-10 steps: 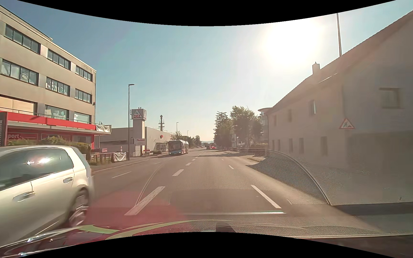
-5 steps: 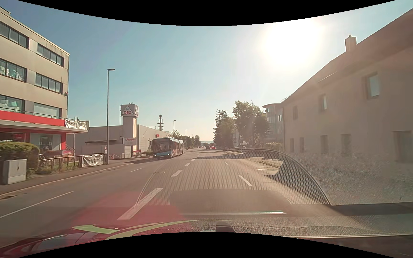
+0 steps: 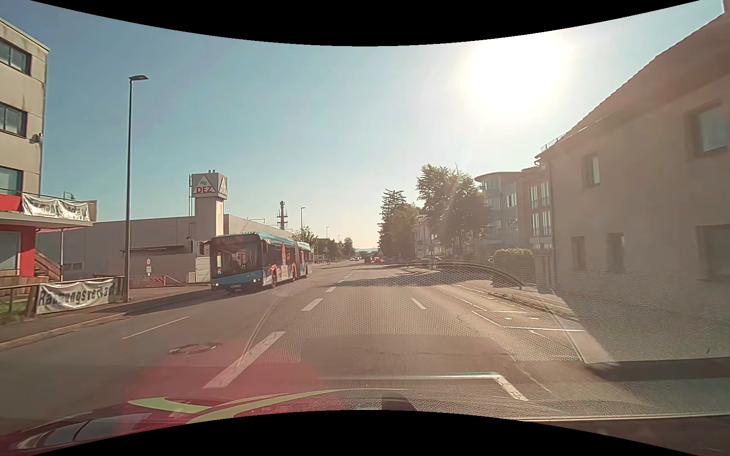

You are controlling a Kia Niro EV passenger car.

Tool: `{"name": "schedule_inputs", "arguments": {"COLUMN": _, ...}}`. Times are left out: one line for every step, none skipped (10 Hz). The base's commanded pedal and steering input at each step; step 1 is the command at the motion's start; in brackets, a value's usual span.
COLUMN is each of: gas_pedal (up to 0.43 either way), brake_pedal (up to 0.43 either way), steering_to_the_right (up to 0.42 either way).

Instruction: Follow the waypoints while adhering to traffic rules and regulations

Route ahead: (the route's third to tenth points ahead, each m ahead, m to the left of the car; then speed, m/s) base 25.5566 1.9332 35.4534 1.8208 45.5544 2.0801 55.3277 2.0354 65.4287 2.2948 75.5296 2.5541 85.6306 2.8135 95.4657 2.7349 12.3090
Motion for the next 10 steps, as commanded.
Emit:
{"name": "schedule_inputs", "arguments": {"gas_pedal": 0.067, "brake_pedal": 0.0, "steering_to_the_right": -0.004}}
{"name": "schedule_inputs", "arguments": {"gas_pedal": 0.067, "brake_pedal": 0.0, "steering_to_the_right": -0.004}}
{"name": "schedule_inputs", "arguments": {"gas_pedal": 0.067, "brake_pedal": 0.0, "steering_to_the_right": -0.004}}
{"name": "schedule_inputs", "arguments": {"gas_pedal": 0.067, "brake_pedal": 0.0, "steering_to_the_right": -0.004}}
{"name": "schedule_inputs", "arguments": {"gas_pedal": 0.067, "brake_pedal": 0.0, "steering_to_the_right": -0.004}}
{"name": "schedule_inputs", "arguments": {"gas_pedal": 0.079, "brake_pedal": 0.0, "steering_to_the_right": -0.004}}
{"name": "schedule_inputs", "arguments": {"gas_pedal": 0.087, "brake_pedal": 0.0, "steering_to_the_right": -0.004}}
{"name": "schedule_inputs", "arguments": {"gas_pedal": 0.087, "brake_pedal": 0.0, "steering_to_the_right": -0.004}}
{"name": "schedule_inputs", "arguments": {"gas_pedal": 0.087, "brake_pedal": 0.0, "steering_to_the_right": -0.004}}
{"name": "schedule_inputs", "arguments": {"gas_pedal": 0.087, "brake_pedal": 0.0, "steering_to_the_right": -0.004}}
